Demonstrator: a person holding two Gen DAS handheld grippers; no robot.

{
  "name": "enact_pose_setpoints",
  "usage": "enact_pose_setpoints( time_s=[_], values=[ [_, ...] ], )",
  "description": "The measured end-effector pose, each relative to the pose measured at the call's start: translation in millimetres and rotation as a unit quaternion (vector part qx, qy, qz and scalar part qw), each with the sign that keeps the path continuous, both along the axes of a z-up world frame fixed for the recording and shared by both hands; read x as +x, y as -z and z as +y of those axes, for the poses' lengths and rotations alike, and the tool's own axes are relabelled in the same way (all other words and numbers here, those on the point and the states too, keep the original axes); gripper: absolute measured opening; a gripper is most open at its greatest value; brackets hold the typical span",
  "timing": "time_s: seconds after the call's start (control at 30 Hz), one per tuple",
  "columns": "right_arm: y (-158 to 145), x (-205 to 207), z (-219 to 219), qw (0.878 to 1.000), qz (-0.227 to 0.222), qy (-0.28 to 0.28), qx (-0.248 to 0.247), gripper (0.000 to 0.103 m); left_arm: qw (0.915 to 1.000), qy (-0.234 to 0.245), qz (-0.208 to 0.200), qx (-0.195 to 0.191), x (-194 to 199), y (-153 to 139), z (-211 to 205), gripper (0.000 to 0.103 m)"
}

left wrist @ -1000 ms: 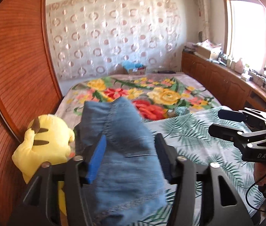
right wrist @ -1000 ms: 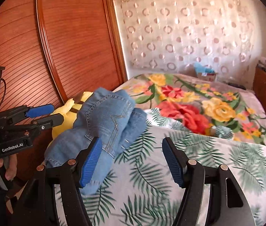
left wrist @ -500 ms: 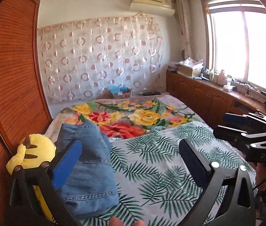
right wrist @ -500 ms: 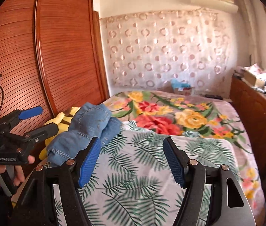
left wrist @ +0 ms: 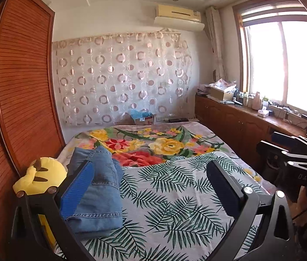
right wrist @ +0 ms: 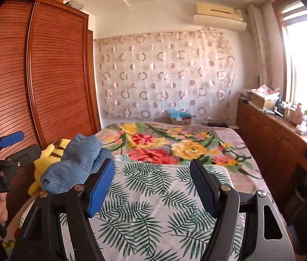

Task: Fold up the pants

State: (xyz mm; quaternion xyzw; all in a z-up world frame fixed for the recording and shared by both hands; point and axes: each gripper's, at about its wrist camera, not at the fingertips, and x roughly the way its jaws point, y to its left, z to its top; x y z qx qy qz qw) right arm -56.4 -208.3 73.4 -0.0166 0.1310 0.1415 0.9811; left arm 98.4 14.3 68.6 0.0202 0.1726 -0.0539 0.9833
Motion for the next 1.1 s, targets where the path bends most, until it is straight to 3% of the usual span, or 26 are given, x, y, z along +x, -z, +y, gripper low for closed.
enact_pose_setpoints(
  time_s=[0.27, 1.1],
  values=[
    [8, 4, 7, 1.0, 0.009, 0.006, 0.019, 0.073, 0.9999, -0.002, 0.013, 0.0, -4, 5, -3, 0.103],
    [7, 13, 4, 1.0, 0.004, 0.002, 0.01, 0.073, 0.9999, -0.002, 0.013, -0.001, -5, 10, -2, 0.103]
  ],
)
